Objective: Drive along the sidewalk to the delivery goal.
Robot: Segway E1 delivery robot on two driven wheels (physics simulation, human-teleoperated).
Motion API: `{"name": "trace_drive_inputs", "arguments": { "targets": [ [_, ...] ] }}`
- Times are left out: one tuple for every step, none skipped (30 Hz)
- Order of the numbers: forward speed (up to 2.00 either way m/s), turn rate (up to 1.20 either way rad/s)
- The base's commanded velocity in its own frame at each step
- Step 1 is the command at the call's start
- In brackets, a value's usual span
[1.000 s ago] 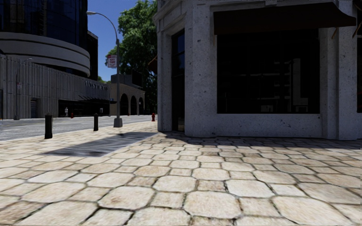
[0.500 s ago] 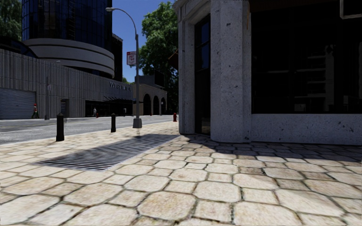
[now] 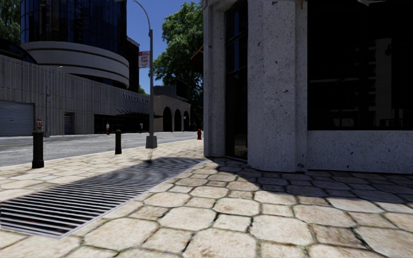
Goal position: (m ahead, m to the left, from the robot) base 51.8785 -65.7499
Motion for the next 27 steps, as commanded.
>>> {"name": "trace_drive_inputs", "arguments": {
  "targets": [
    [1.89,0.33],
    [1.89,0.33],
    [1.89,0.37],
    [1.89,0.38],
    [1.89,0.38],
    [1.89,0.38],
    [1.89,0.39],
    [1.89,0.39],
    [1.89,0.39],
    [1.89,0.39],
    [1.89,0.39],
    [1.89,0.39],
    [1.89,0.39],
    [1.89,0.39],
    [1.89,0.39],
    [1.89,0.39],
    [1.89,0.39],
    [1.89,0.39],
    [1.89,0.36],
    [1.89,0.19],
    [1.89,0.19],
    [1.89,0.05],
    [1.89,0.00],
    [1.89,0.00],
    [1.89,0.00],
    [1.89,0.00],
    [1.89,0.00]
  ]
}}
